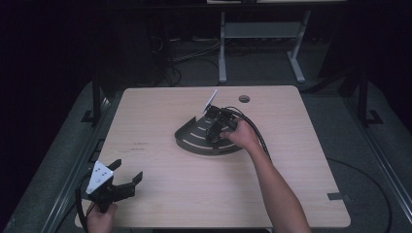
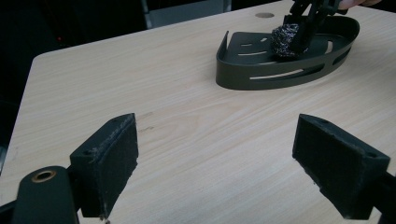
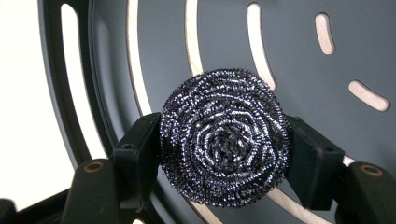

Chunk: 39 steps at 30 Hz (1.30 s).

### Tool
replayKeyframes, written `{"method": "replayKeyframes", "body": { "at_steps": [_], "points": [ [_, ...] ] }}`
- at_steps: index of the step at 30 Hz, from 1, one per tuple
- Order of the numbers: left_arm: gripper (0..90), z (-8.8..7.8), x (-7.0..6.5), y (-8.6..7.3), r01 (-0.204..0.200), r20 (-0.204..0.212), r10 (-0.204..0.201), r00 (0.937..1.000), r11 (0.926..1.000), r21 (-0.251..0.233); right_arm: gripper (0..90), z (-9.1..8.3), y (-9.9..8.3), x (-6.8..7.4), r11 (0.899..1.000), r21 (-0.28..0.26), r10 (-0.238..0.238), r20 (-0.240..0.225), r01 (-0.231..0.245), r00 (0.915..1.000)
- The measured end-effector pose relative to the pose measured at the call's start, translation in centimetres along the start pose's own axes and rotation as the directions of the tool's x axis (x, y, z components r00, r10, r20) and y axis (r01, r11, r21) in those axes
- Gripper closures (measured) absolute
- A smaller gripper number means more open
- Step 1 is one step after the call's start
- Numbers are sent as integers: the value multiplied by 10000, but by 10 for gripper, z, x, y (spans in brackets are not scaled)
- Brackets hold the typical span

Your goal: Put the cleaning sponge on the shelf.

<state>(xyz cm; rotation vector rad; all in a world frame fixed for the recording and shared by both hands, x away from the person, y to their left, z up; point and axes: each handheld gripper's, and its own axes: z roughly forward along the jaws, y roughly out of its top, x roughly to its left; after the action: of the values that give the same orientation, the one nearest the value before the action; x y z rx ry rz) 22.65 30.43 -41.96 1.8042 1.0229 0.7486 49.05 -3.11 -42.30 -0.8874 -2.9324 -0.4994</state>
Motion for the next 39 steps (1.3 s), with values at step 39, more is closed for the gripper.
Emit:
{"method": "replayKeyframes", "body": {
  "at_steps": [39],
  "points": [
    [138,0,1,0,38,-63,-38,10000,10000,1,289,8,4,0,9997,-68,230,-86,-231,9997]
  ]
}}
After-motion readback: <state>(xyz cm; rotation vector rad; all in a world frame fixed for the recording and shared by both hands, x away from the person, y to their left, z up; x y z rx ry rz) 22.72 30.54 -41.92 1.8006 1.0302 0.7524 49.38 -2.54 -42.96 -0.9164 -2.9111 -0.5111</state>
